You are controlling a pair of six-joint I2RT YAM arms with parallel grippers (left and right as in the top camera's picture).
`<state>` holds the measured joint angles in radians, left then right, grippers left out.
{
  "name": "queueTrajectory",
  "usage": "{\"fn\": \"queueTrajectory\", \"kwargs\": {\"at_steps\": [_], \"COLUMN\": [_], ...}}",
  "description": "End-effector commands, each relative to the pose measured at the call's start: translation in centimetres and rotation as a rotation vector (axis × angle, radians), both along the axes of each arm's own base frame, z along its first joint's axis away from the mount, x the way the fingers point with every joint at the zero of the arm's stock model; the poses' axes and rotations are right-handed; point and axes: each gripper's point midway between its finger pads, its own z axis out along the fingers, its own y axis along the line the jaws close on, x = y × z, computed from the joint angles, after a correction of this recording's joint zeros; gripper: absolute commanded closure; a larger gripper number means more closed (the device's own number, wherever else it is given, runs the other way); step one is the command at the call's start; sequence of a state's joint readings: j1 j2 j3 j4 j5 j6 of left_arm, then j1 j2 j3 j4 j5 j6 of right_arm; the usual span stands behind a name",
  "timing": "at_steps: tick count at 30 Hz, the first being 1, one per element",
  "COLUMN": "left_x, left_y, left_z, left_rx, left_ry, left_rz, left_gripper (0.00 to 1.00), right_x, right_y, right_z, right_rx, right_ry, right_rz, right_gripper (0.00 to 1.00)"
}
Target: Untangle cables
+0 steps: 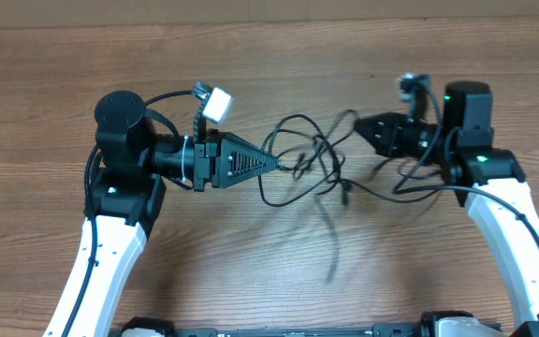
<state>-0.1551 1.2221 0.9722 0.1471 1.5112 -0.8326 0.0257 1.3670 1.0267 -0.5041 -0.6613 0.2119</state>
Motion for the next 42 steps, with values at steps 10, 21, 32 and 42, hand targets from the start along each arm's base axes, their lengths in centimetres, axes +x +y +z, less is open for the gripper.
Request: {"fn": "queueTrajectory", "kwargs": {"at_steps": [10, 21, 32, 42], "left_x": [-1.7, -1.7, -1.6, -1.6], "left_y": [0.3, 0.3, 0.3, 0.3], "left_z": [1.1, 1.1, 1.1, 0.9], "left_rx": [-0.012, -0.012, -0.015, -0.012], "left_ry": [-0.043, -0.044, -0.066, -0.040], "left_rz": [-0.066, -0.066, -0.065, -0.065], "left_gripper": [0.96, 0.96, 0.96, 0.96], "right_x": [0.7, -5.7, -9.4, -8.9], "right_y": [-4.8, 4.6, 8.6, 13.3], "right_z": [-3.0, 5.0, 4.2, 2.8], "right_rx": [-0.185, 0.249, 0.411, 0.311], "right_ry": [0.081, -0.282, 0.156, 0.271], "right_rz": [-0.207, 0.531, 0.503, 0.384], "right_gripper": [0.63, 0.16, 0.18, 0.80]}}
